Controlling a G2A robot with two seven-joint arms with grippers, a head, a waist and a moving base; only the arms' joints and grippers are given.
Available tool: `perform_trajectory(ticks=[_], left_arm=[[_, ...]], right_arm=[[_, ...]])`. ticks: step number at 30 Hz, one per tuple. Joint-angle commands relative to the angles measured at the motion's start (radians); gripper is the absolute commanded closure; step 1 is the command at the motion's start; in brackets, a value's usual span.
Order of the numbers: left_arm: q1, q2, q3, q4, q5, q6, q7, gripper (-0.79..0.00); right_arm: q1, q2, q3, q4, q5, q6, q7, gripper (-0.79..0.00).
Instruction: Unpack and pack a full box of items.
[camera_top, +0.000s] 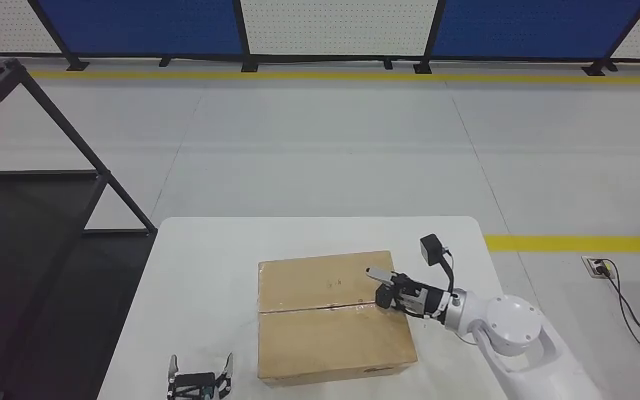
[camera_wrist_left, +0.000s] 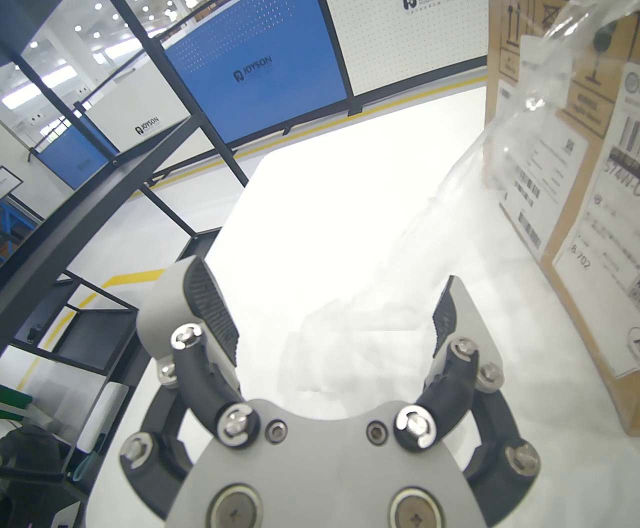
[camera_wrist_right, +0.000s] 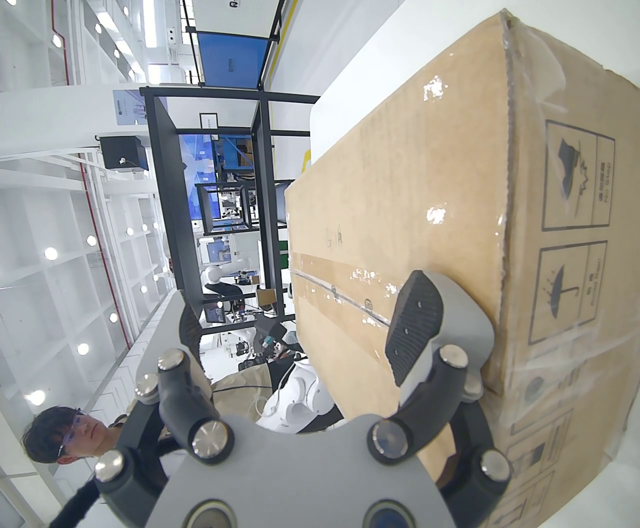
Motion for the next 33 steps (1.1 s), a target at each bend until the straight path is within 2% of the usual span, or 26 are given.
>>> perform_trajectory(ticks=[1,7,14,20,26,33], left_arm=[[-0.018,-0.004,-0.002,0.015,0.001,0.0,-0.019,-0.785],[-0.06,-0.017,-0.009,0.038,-0.028,0.016,-0.038,-0.785],[-0.063,-0.032,-0.043,0.044,-0.068,0.113,-0.002,-0.785],[-0.072,-0.042,-0.069,0.038,-0.107,0.112,0.021,-0.785],[-0.073,-0.05,-0.09,0.002,-0.117,0.104,0.027,-0.785],[-0.015,-0.059,-0.111,-0.077,-0.12,0.125,0.087,-0.785]], right_arm=[[-0.002,0.001,0.002,0.002,0.001,-0.002,0.0,-0.785],[-0.01,0.003,0.012,-0.003,0.003,-0.007,-0.001,-0.785],[-0.024,0.005,0.022,-0.009,0.005,-0.01,0.0,-0.785],[-0.027,0.006,0.019,-0.017,0.003,-0.014,0.002,-0.785],[-0.036,0.008,0.027,-0.026,-0.001,-0.016,0.001,-0.785],[-0.05,0.01,0.032,-0.041,-0.004,-0.014,-0.003,-0.785]])
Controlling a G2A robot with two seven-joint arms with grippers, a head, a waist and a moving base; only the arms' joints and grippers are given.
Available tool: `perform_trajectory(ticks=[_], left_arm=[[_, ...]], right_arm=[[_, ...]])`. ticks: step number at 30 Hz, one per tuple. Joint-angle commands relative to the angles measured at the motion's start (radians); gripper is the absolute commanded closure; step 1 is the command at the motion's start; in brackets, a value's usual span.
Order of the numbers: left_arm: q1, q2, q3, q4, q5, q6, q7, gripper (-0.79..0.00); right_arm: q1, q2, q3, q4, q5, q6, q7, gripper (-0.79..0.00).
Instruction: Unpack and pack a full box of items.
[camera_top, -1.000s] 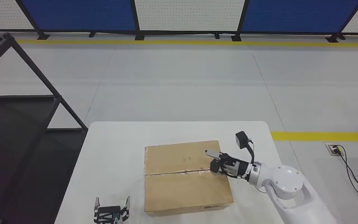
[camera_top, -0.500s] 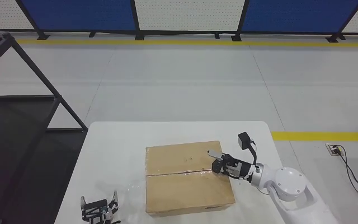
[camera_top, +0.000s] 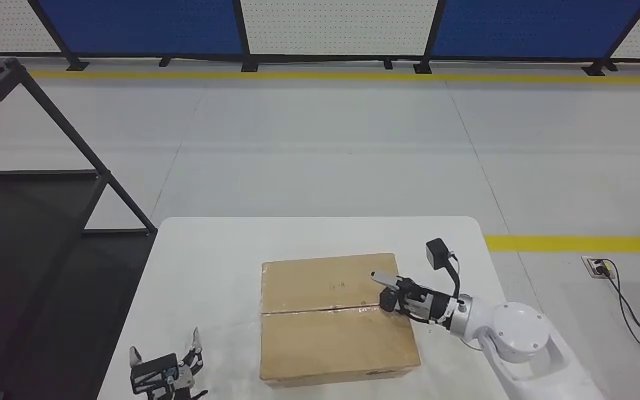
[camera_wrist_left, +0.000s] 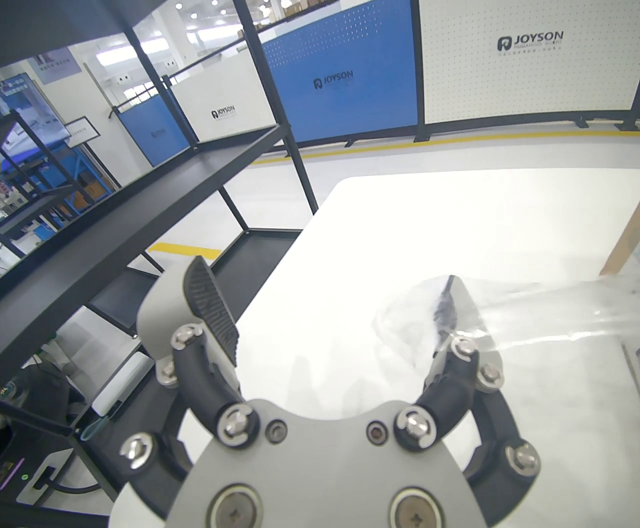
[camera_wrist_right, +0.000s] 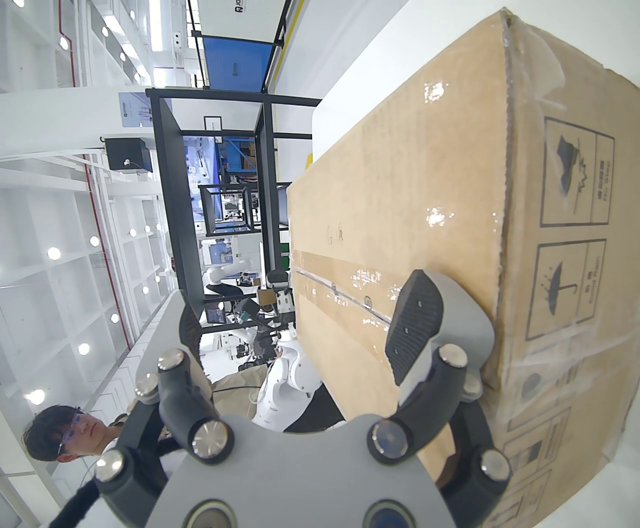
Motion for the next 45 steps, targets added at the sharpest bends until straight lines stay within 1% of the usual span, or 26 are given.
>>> perform_trajectory(ticks=[1,5,10,17,22,27,32,40,45], left_arm=[[0.019,-0.003,-0.009,-0.025,-0.009,0.012,0.024,-0.785],[0.053,-0.009,-0.029,-0.076,-0.016,0.042,0.071,-0.785],[0.083,-0.017,-0.059,-0.142,-0.03,0.064,0.1,-0.785],[0.086,-0.023,-0.096,-0.198,-0.025,0.043,0.081,-0.785],[0.08,-0.029,-0.087,-0.232,0.018,0.028,0.064,-0.785],[0.063,-0.035,-0.059,-0.247,0.08,0.015,0.035,-0.785],[0.047,-0.043,-0.033,-0.266,0.133,0.021,0.014,-0.785],[0.039,-0.054,-0.025,-0.313,0.177,0.03,-0.005,-0.785],[0.027,-0.061,-0.007,-0.328,0.213,0.024,-0.015,-0.785]], right_arm=[[-0.002,0.0,-0.001,-0.004,0.001,0.002,-0.002,-0.785],[0.0,-0.001,-0.008,-0.008,-0.002,0.006,-0.004,-0.785],[0.001,-0.001,-0.014,-0.018,-0.008,0.015,-0.005,-0.785],[-0.002,0.0,-0.019,-0.041,-0.021,0.026,-0.004,-0.785],[-0.01,0.002,-0.019,-0.058,-0.031,0.03,-0.005,-0.785],[-0.022,0.004,-0.015,-0.073,-0.04,0.028,-0.003,-0.785],[-0.036,0.007,-0.011,-0.086,-0.049,0.025,0.003,-0.785],[-0.052,0.009,-0.004,-0.084,-0.048,0.008,0.007,-0.785],[-0.056,0.01,-0.004,-0.082,-0.048,-0.001,0.009,-0.785]])
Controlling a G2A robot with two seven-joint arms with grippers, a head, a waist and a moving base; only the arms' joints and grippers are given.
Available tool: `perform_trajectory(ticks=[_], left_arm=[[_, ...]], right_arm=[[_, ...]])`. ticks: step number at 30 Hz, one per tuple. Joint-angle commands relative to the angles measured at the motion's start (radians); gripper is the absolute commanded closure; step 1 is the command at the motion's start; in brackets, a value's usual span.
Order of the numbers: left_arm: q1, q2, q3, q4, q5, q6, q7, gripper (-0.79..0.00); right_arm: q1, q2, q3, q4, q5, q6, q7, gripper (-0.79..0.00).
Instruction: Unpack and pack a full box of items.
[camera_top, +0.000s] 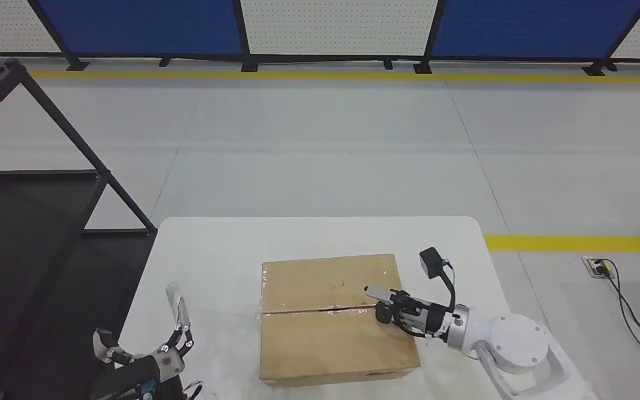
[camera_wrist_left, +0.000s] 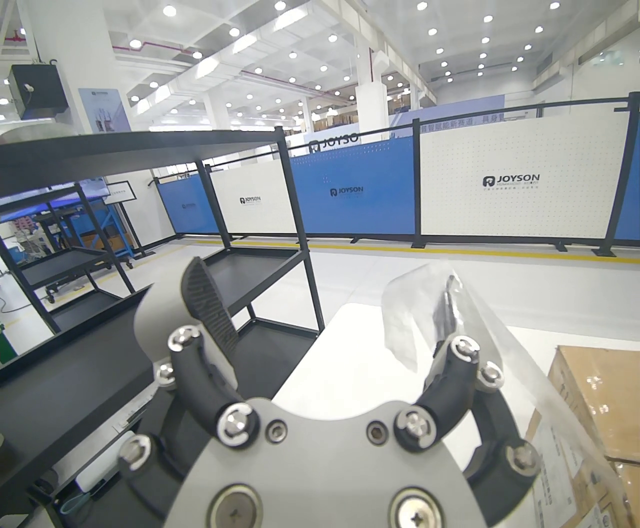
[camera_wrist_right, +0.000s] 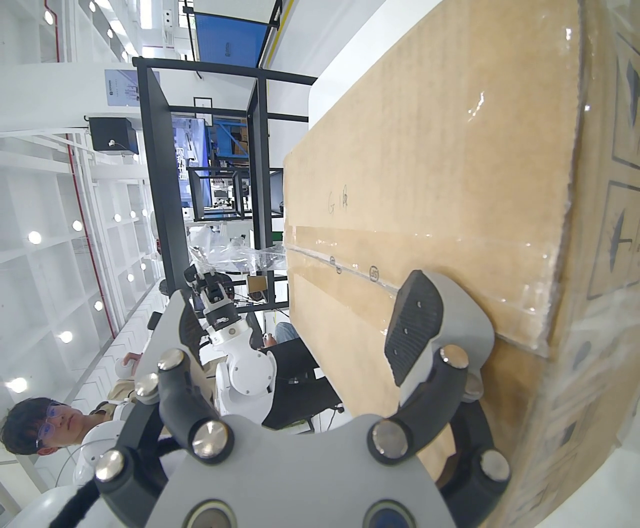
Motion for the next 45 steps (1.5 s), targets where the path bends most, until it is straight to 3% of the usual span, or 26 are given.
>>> perform_trajectory(ticks=[1,16,45], left_arm=[[-0.008,-0.003,0.011,-0.004,0.021,-0.003,-0.004,-0.785],[-0.096,-0.027,0.104,0.033,0.231,-0.025,-0.106,-0.785],[-0.238,-0.082,0.268,0.145,0.537,-0.103,-0.26,-0.785]], right_arm=[[-0.003,0.0,0.001,-0.002,-0.001,-0.004,0.0,-0.785],[-0.06,0.007,0.066,-0.038,0.058,-0.049,-0.046,-0.785],[-0.036,0.009,0.062,-0.023,0.053,-0.016,-0.033,-0.785]])
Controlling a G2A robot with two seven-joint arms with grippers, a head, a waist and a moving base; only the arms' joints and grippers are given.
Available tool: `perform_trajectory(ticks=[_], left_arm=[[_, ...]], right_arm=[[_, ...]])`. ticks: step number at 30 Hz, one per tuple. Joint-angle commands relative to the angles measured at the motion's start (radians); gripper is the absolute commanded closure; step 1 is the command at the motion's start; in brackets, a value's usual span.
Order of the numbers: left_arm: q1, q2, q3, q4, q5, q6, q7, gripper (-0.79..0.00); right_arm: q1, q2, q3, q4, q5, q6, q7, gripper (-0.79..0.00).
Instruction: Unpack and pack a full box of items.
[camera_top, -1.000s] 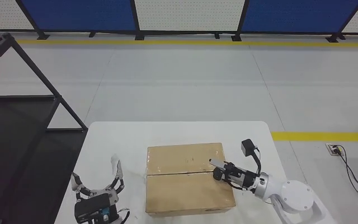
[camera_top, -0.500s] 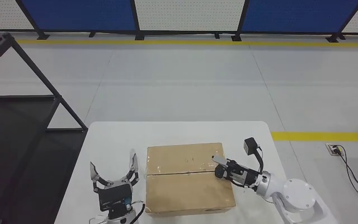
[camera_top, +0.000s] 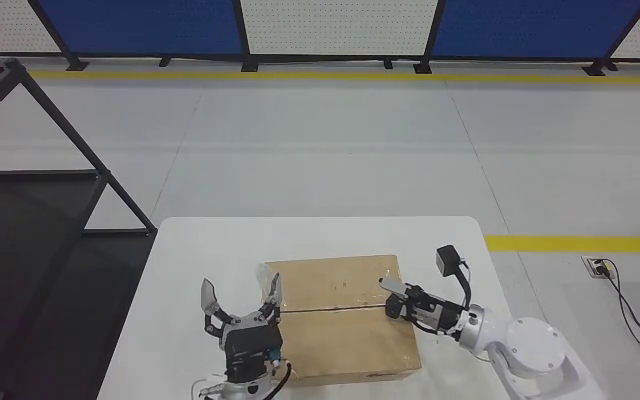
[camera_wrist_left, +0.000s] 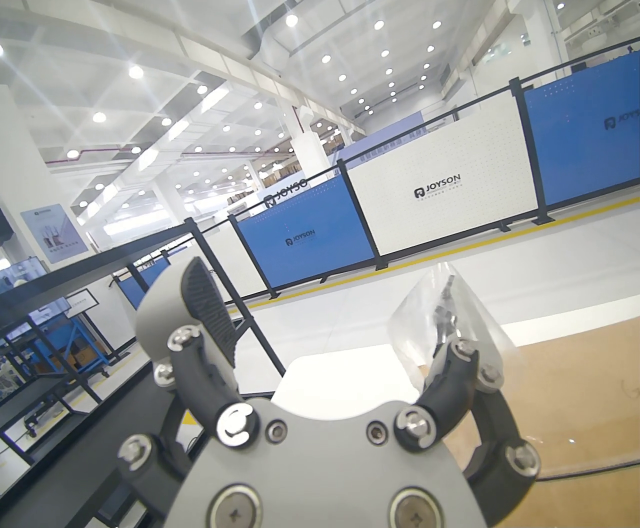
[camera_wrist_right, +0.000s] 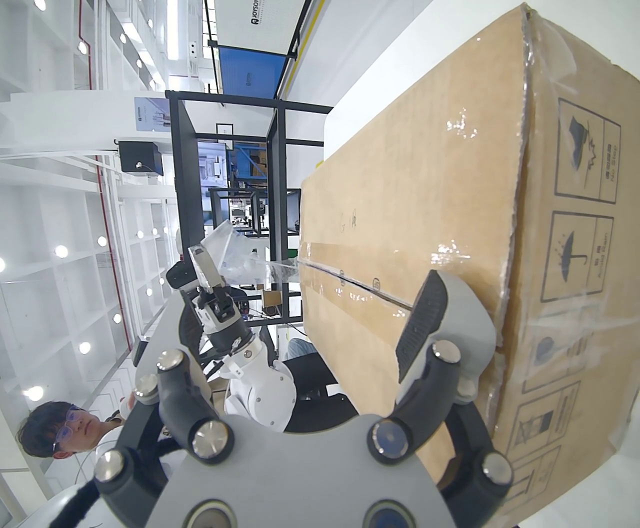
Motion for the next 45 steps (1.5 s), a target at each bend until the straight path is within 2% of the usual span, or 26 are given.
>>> perform_trajectory(ticks=[1,25,33,45], left_arm=[[-0.005,-0.003,0.007,0.01,0.02,-0.009,-0.006,-0.785],[-0.072,-0.042,0.076,0.109,0.157,-0.07,-0.067,-0.785],[-0.12,-0.059,0.104,0.156,0.192,-0.093,-0.095,-0.785],[-0.16,-0.086,0.149,0.208,0.229,-0.095,-0.116,-0.785]], right_arm=[[0.004,-0.001,-0.004,0.0,-0.001,0.004,-0.001,-0.785],[-0.025,0.005,0.03,-0.016,0.013,0.004,-0.019,-0.785],[-0.043,0.009,0.044,-0.021,0.015,-0.003,-0.018,-0.785],[-0.063,0.013,0.064,-0.008,0.027,-0.018,-0.014,-0.785]])
